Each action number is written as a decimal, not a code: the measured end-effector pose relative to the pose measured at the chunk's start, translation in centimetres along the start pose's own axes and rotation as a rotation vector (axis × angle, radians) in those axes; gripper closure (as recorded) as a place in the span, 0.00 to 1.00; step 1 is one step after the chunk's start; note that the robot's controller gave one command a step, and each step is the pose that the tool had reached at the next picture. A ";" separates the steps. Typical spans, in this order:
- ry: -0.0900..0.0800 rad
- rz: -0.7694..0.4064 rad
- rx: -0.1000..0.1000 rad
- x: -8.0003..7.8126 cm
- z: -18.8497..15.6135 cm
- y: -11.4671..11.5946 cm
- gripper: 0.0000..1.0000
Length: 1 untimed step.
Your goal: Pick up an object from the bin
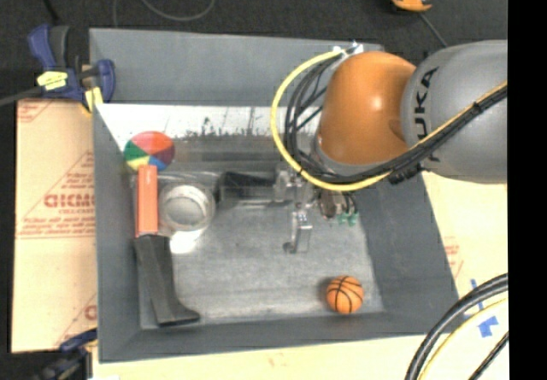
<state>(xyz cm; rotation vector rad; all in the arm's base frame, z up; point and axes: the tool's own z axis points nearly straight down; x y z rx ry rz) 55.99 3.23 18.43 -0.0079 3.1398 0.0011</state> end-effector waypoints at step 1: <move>0.001 0.018 0.002 0.6 -2.2 3.9 0.00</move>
Offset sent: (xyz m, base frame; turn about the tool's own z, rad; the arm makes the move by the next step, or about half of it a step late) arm 0.0249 0.0774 0.0036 -0.0437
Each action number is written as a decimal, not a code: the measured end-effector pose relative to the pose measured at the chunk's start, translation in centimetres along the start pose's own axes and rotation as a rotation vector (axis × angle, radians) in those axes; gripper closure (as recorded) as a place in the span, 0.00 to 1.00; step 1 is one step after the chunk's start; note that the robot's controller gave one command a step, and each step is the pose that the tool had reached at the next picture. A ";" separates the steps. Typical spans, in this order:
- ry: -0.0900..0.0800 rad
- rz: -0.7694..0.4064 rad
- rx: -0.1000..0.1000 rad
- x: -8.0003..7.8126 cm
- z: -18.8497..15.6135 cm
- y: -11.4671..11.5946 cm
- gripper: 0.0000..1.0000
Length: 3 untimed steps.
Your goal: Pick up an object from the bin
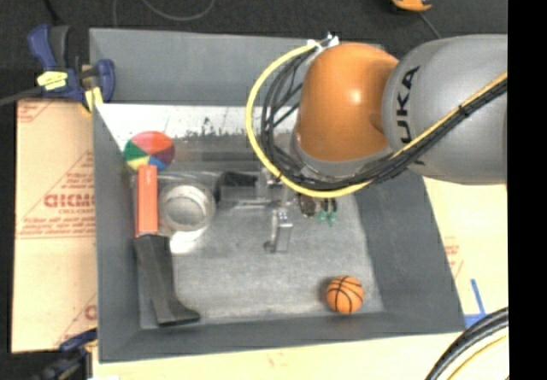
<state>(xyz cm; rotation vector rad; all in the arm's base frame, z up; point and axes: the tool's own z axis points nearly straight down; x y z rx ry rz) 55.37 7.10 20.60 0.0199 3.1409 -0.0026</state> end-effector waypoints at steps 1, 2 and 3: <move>-0.012 -0.045 -0.005 -2.1 0.0 3.3 0.00; -0.014 -0.039 -0.004 -5.7 5.6 4.5 0.00; 0.002 -0.108 0.001 -6.0 7.2 9.2 0.00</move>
Offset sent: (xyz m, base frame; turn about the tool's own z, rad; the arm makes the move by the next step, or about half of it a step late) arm 0.0728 0.0527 -0.0914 -0.0278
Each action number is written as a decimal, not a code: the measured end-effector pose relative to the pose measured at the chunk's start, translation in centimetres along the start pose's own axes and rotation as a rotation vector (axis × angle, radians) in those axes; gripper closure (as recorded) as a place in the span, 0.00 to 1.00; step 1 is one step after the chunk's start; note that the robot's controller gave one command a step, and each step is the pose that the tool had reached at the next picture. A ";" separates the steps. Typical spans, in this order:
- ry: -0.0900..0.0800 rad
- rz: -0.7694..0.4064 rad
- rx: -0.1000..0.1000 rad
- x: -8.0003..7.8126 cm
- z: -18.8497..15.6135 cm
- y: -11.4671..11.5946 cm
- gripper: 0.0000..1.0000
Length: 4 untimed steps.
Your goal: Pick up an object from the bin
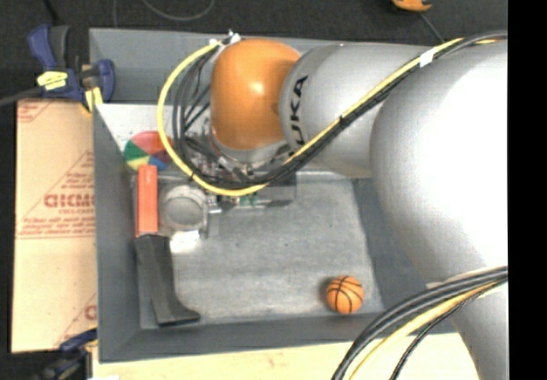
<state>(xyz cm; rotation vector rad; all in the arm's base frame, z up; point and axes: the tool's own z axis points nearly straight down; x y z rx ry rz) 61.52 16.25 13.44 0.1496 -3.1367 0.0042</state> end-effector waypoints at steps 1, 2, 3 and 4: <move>-0.008 -0.006 -0.008 3.2 0.3 1.0 0.00; -0.001 0.165 -0.001 5.1 1.1 0.0 0.00; -0.016 0.040 0.003 4.3 4.4 5.3 1.00; -0.015 0.041 0.003 4.3 4.4 5.3 1.00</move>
Offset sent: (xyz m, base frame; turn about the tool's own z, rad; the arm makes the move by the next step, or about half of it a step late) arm -0.0582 0.0132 -0.0191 0.0461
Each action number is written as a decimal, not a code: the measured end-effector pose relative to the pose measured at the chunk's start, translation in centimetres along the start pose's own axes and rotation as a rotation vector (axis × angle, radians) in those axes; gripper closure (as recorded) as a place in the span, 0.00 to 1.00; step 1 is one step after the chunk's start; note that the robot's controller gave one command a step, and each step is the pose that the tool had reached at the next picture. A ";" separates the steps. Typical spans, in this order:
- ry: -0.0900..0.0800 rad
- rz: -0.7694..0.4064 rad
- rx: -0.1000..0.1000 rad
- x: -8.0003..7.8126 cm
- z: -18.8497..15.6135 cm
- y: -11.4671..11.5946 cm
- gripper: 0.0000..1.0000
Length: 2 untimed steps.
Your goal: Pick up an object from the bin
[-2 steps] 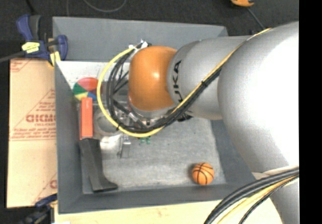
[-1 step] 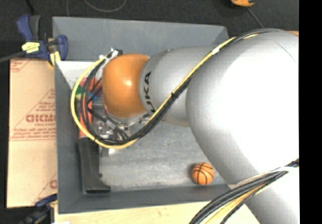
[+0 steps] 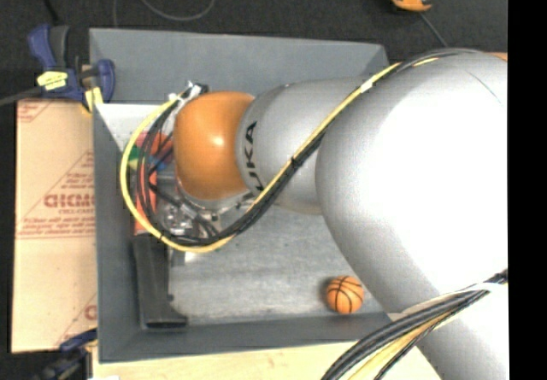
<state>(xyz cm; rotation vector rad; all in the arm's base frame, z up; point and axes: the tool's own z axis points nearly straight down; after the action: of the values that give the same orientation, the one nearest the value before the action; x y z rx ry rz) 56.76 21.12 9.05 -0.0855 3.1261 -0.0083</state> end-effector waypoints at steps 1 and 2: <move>0.009 0.004 0.003 -0.5 -2.1 -0.1 1.00; 0.007 0.014 -0.002 -0.5 -4.2 0.2 1.00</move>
Offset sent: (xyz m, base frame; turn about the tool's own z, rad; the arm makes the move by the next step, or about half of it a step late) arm 0.0009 0.0077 0.0416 0.0135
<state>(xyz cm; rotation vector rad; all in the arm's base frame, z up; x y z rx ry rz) 57.19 21.40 13.25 -0.0633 3.1333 -0.0058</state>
